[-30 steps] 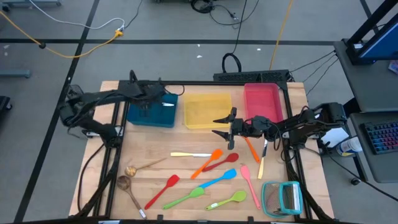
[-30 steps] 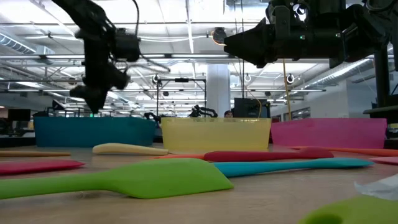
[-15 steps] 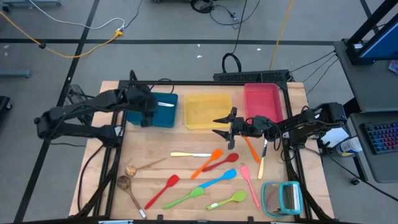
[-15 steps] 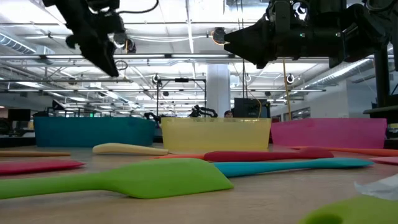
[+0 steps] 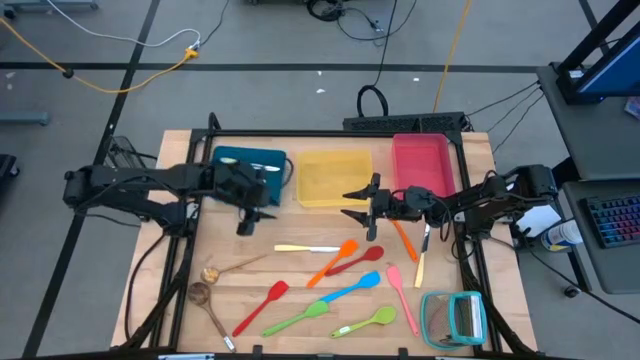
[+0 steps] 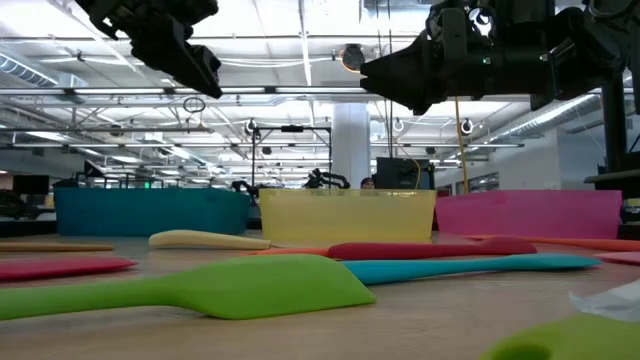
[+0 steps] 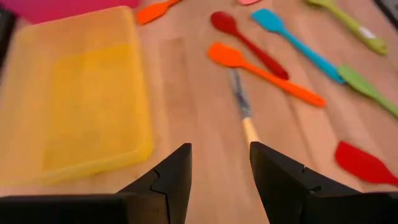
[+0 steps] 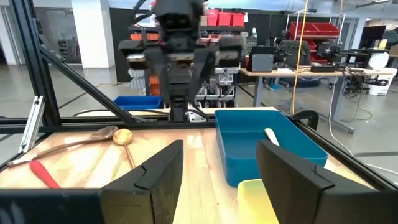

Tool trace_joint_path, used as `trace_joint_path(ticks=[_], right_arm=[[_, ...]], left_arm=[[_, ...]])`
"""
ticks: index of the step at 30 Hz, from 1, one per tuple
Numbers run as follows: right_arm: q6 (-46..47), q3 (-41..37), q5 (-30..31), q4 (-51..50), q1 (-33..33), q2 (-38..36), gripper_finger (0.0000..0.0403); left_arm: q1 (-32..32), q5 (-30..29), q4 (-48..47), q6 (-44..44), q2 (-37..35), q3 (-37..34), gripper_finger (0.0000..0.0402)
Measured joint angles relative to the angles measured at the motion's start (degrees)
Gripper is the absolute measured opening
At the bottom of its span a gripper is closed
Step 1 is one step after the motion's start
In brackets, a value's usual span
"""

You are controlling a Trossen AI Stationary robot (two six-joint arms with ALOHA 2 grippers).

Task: Pick & Place Kitchen Items
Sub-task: Put the left yellow knife into the blue bin

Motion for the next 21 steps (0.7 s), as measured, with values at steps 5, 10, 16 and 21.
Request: trace_joint_path(ticks=[5,10,16,21], right_arm=[[0.0,0.0,0.0,-0.63,0.0,0.0,0.0196],[2.83,-0.02,0.0,-6.7,0.02,-0.02,0.0196],[5.33,-0.02,0.0,-12.28,0.28,0.0,0.0196],[5.42,-0.02,-0.06,-13.53,0.42,0.0,0.0196]], left_arm=[[-4.44,-0.03,4.87,-1.81,3.73,-1.67,0.0168],[-7.64,-1.21,10.14,-3.08,8.1,-3.07,0.0168],[-10.65,-6.0,15.18,-6.82,14.62,-3.07,0.0168],[-12.21,-8.66,15.96,-7.78,19.82,-3.05,0.0168]])
